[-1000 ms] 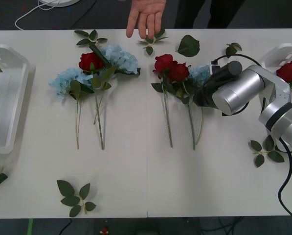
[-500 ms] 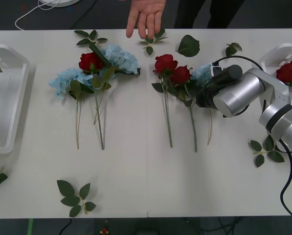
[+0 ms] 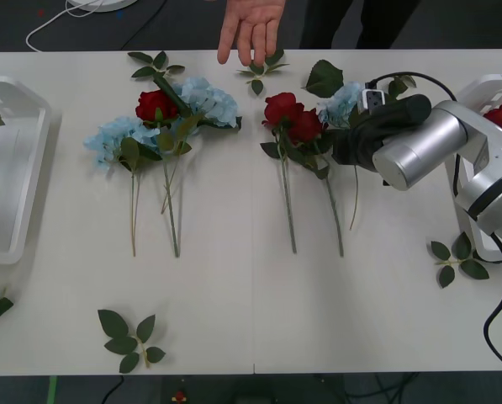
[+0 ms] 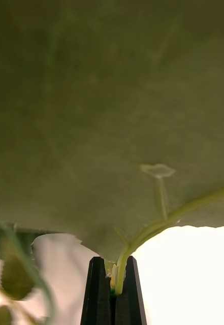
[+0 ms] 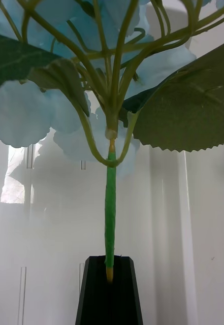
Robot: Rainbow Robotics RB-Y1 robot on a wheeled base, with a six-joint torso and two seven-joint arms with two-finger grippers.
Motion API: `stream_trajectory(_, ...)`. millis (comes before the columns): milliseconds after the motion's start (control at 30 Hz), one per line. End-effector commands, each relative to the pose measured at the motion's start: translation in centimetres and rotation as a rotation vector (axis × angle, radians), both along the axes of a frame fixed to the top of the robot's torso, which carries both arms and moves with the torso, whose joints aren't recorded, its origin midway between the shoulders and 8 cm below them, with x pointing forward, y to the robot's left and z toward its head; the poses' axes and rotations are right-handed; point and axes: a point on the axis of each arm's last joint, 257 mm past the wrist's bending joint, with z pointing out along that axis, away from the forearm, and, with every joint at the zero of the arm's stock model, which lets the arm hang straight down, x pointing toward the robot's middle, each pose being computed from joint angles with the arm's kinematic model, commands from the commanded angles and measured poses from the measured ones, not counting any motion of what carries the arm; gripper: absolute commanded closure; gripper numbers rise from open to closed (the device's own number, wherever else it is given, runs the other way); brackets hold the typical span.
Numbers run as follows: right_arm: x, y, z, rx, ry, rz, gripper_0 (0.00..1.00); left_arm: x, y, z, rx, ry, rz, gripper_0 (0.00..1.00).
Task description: Place the red flowers into the right box and the blue flowers into the left box. If a person shows an open palm, hand one flower to the person first, then continue sorting.
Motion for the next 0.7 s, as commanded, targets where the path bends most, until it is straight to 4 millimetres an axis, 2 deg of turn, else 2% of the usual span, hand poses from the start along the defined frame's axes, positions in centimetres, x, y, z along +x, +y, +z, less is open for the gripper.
stream_trajectory(33,0.8,-2.4,7.9,0.074,-0.167,-0.009,1.0,-0.2,0.3,-0.1,0.0,0.001,0.011,0.99)
stream_trajectory(100,0.7,-2.8,9.7,0.091,-0.217,-0.003,1.0,-0.2,0.3,-0.1,0.0,0.001,0.011,0.99)
stream_trajectory(200,0.0,-3.6,13.9,0.121,-0.343,0.017,1.0,-0.2,0.3,-0.1,0.0,0.001,0.011,0.99)
stream_trajectory(233,-0.2,-3.6,14.5,0.122,-0.364,0.024,1.0,-0.2,0.3,-0.1,0.0,0.001,0.011,0.99)
stream_trajectory(267,-0.3,-3.6,16.0,0.118,-0.42,0.036,1.0,-0.2,0.3,-0.1,0.0,0.001,0.011,1.0)
stream_trajectory(467,0.0,-3.5,23.0,-0.025,-0.721,0.104,1.0,-0.2,0.3,-0.1,0.0,0.001,0.011,0.97)
stream_trajectory(567,0.2,-2.4,25.6,-0.085,-0.817,0.129,1.0,-0.2,0.3,-0.1,0.0,0.001,0.011,0.87)
stream_trajectory(600,0.3,-1.4,26.9,-0.085,-0.851,0.138,1.0,-0.2,0.3,-0.1,0.0,0.001,0.011,0.83)
stream_trajectory(700,0.4,0.4,29.1,-0.069,-0.897,0.154,1.0,-0.2,0.3,-0.1,0.0,0.001,0.011,0.81)
